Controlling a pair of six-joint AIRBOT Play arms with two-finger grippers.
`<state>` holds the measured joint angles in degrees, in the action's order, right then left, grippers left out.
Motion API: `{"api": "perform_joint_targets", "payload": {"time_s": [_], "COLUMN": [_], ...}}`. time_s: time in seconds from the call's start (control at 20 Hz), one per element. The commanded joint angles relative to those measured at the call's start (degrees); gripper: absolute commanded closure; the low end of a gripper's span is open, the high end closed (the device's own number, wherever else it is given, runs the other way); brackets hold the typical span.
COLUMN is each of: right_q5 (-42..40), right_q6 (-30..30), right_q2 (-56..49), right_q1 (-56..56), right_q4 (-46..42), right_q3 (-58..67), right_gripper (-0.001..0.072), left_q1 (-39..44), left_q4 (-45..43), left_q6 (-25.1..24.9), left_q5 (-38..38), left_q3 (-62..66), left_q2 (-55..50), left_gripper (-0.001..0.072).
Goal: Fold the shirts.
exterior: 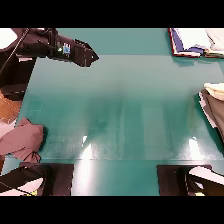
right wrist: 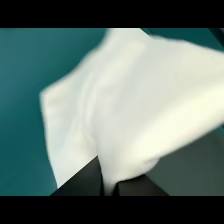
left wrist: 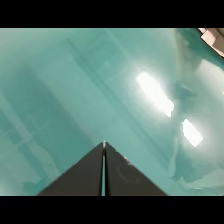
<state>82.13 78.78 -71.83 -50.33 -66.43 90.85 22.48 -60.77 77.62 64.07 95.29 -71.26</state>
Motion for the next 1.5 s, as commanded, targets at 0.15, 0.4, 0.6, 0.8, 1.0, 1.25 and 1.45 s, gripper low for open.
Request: {"api": "perform_joint_targets", "payload": {"time_s": [0.15,0.4,0.6,0.8,1.0,1.25,1.45], "right_q5": [0.42,-0.94,-3.06,-4.39,-9.07,-12.28,-12.17], "right_q6": [0.26,2.84,2.78,2.78,1.25,-1.31,-1.33], "right_q2": [7.21,7.76,7.76,7.76,7.58,7.48,7.48], "right_q1": [-11.47,-16.74,-5.81,16.83,38.42,53.79,56.17], "right_q4": [-8.81,-1.86,13.09,13.92,13.81,13.79,13.81], "right_q3": [-17.22,-17.77,-12.37,-8.79,-8.68,-8.68,-8.68], "right_gripper": [0.0370,0.0017,0.0018,0.0018,0.0114,0.0696,0.0696], "left_q1": [0.02,0.04,0.02,0.02,0.02,0.02,0.02], "left_q4": [-0.09,-0.07,0.15,-0.31,-0.37,-0.31,-0.31], "left_q6": [-1.51,-1.57,-1.55,-1.57,-1.57,-1.57,-1.57], "left_q5": [0.44,0.46,-0.17,-2.32,-2.84,-5.44,-6.91], "left_q3": [0.00,0.00,0.00,0.00,0.00,0.00,0.00], "left_q2": [-0.04,-0.04,-0.04,-0.02,-0.02,-0.02,-0.02], "left_gripper": [0.0683,0.0683,0.0682,0.0682,0.0683,0.0682,0.0683]}}
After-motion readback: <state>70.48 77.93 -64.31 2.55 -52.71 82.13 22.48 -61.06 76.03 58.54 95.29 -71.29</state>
